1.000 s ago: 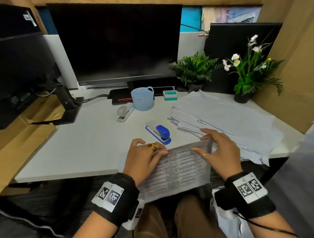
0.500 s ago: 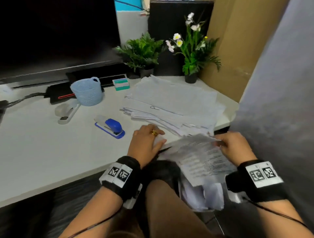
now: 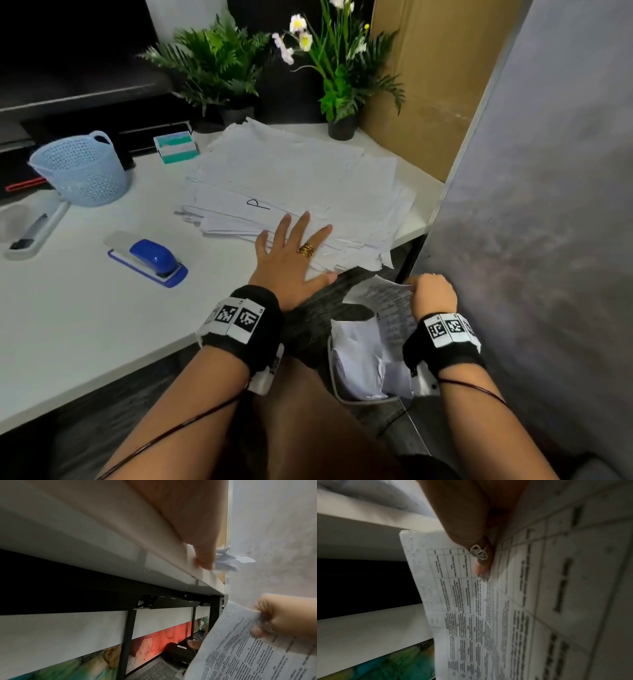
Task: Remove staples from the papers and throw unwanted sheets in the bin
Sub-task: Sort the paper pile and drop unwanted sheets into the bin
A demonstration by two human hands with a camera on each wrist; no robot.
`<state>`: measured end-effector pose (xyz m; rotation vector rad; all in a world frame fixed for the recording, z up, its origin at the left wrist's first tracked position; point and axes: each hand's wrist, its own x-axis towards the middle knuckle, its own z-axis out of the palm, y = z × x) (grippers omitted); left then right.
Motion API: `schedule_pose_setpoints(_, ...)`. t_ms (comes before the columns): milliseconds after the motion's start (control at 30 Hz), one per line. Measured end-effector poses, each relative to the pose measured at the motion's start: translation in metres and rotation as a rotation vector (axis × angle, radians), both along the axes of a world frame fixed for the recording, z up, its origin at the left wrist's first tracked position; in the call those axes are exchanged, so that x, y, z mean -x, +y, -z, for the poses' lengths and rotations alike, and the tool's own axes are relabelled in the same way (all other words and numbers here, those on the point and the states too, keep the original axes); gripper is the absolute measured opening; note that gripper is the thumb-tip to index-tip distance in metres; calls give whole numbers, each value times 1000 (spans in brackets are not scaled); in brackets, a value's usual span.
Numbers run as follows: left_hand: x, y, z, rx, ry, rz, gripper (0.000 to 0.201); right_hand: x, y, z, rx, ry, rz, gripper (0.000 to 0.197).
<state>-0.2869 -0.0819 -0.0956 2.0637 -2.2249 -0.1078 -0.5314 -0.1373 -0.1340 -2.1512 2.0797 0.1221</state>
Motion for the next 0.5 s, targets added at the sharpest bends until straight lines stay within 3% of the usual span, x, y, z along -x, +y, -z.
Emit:
schedule_pose_setpoints(133,1,-2,4,25,-17,-3,76,6,-11,33,-50,-31,170,32)
schedule_pose_setpoints(233,1,-2,5,21,-21,-6,77,1,-13,61,-142,-44,196,32)
schedule_pose_setpoints(400,1,-3,7,52,-22,-7,77,-11,-17,102,-285,-93,180,34)
schedule_pose_setpoints(500,1,-3,7,62,-35,-5,77,-9,-18,146,-387,-135,49,35)
